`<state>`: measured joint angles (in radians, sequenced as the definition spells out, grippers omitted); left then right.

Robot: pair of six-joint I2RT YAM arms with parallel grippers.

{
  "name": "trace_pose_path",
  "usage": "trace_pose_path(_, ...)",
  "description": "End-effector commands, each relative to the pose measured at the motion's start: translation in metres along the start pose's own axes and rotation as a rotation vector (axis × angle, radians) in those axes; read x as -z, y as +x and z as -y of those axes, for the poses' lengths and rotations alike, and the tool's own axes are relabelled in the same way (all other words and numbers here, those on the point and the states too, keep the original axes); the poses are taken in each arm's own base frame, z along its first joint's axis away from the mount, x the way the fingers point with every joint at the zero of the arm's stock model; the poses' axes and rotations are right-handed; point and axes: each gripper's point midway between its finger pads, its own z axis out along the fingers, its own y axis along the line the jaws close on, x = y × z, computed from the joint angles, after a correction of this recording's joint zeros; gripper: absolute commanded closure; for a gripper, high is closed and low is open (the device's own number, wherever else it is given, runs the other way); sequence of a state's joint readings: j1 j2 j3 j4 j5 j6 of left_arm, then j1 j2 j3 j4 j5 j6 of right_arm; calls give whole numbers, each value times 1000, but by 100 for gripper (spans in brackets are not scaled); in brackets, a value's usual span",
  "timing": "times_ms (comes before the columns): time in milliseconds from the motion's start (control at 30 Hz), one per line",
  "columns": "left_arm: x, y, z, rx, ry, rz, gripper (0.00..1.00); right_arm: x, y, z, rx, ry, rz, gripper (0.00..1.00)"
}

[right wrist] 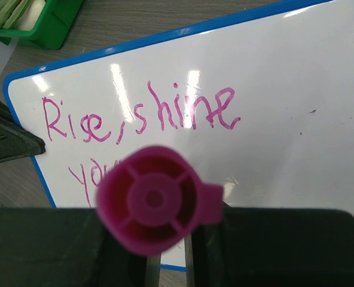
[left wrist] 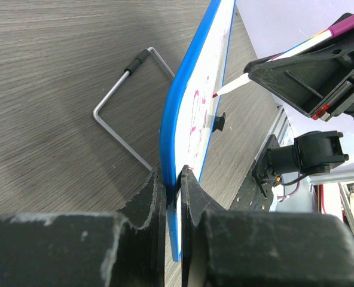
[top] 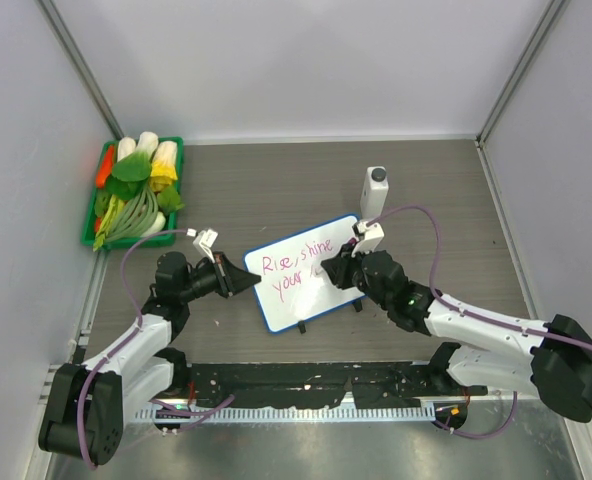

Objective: Write a sentence on the whiteboard

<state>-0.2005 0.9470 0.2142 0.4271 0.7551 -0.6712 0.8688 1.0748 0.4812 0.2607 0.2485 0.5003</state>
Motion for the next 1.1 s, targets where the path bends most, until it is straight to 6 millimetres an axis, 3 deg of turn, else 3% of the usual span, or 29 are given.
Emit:
trace_pose_path(0, 0, -9, -10, -85, -42, 47, 100, 2, 10, 7, 4, 20, -21, 99)
trace_pose_path(167, 0, -9, -10, -87, -40, 47, 100, 3, 6, 4, -3, 10, -10, 99)
trace_pose_path(400, 0, -9, -10, -85, -42, 45, 100, 11, -34, -18, -30, -52, 88, 99)
trace_pose_path(633, 0, -8, -10, -85, -42, 45, 100, 10, -59, -17, 4, -27, 158, 99)
trace_pose_path(1067, 1, -9, -9, -89, -41, 48, 100, -7, -50, -19, 22, -17, 118, 99)
